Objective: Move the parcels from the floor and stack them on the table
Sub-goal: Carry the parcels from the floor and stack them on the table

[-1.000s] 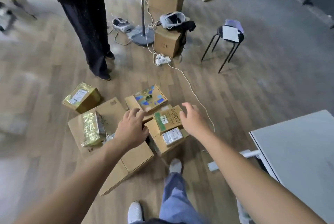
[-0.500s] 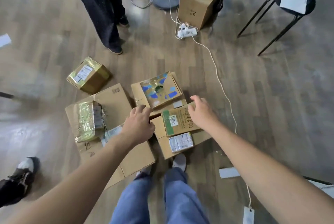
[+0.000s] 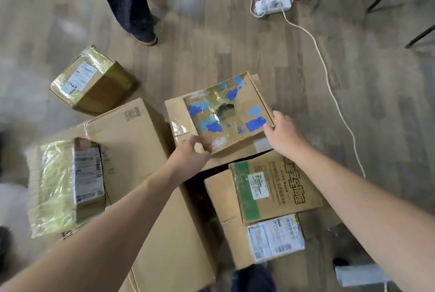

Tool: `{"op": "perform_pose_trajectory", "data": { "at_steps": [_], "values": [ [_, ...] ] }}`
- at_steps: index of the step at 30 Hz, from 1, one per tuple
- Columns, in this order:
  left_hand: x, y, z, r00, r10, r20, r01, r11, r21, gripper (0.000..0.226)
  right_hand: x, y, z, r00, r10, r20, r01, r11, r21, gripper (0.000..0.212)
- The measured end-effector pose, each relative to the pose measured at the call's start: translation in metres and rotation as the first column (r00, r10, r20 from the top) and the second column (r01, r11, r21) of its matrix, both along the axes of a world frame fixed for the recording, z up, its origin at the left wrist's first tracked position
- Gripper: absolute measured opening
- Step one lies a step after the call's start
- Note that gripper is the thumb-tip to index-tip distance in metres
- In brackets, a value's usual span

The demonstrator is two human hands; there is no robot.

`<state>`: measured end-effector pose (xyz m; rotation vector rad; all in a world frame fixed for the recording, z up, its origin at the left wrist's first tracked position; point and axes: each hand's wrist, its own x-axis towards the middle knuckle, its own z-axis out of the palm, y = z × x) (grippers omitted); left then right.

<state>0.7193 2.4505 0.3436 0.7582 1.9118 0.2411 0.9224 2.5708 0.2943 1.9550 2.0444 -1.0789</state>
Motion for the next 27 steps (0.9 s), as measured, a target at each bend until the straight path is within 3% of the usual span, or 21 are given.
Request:
{"op": "perform_pose_trajectory", "data": {
  "at_steps": [5,10,19,23,27],
  "values": [
    [0.005,0.009,-0.026,0.981,0.162,0.110,-0.161,0.987,-0.023,0.023,-0.001,0.011,-0.026,0.989,-0.147,-0.014,0.145,0.984,-0.105,0.058],
    [0.011,0.008,-0.006,0.932,0.312,0.185,-0.307,0.950,-0.053,0.033,0.006,0.000,-0.007,0.941,-0.308,-0.143,0.289,0.947,-0.142,0.046],
    [0.030,-0.016,0.137,0.948,0.233,0.216,-0.263,0.957,0.120,0.033,0.036,-0.039,0.142,0.829,-0.497,-0.256,0.480,0.868,-0.129,0.038],
    [0.039,-0.032,0.208,0.949,0.165,0.268,-0.211,0.966,0.151,0.026,0.049,-0.069,0.225,0.648,-0.634,-0.423,0.599,0.767,-0.232,0.036],
    [0.046,-0.046,0.271,0.954,0.069,0.291,-0.123,0.977,0.172,0.024,0.067,-0.103,0.292,0.554,-0.657,-0.512,0.678,0.712,-0.180,0.033]
  ]
}}
